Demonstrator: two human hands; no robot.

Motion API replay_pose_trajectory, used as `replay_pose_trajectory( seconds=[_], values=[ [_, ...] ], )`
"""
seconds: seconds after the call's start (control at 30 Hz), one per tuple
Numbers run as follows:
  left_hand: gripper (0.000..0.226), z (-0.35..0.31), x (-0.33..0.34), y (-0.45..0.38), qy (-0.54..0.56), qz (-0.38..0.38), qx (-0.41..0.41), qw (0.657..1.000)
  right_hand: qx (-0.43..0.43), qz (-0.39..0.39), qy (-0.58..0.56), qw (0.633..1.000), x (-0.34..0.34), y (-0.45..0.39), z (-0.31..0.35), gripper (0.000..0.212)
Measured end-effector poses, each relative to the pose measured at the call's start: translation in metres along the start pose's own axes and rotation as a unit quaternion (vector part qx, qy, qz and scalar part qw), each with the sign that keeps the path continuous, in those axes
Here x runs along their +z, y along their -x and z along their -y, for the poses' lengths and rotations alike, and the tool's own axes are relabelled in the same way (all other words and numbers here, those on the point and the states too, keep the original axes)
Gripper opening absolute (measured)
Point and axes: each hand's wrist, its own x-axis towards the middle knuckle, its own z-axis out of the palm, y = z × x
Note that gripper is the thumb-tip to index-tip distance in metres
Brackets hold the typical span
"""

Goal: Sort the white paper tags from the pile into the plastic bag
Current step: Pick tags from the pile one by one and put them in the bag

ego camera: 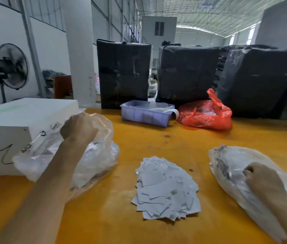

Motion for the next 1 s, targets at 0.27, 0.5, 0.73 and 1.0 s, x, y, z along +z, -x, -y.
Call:
replay_pose_trajectory(
  seconds=[0.27,0.5,0.73,1.0],
  values=[
    [0.006,-0.093,0.045,0.096,0.297,0.067,0.299,0.904,-0.032,0.015,0.018,0.999,-0.007,0.009,0.003,0.02],
    [0.009,-0.096,0.087,0.123,0.303,0.14,0.32,0.887,-0.011,-0.052,-0.09,0.995,-0.017,0.004,0.004,0.021],
    [0.011,-0.091,0.09,0.127,0.345,0.126,0.273,0.889,-0.013,0.007,-0.129,0.992,-0.034,0.008,0.01,0.014],
    [0.014,-0.091,0.09,0.135,0.359,0.135,0.274,0.882,-0.006,0.016,-0.184,0.983,-0.053,0.007,0.007,0.017]
  ],
)
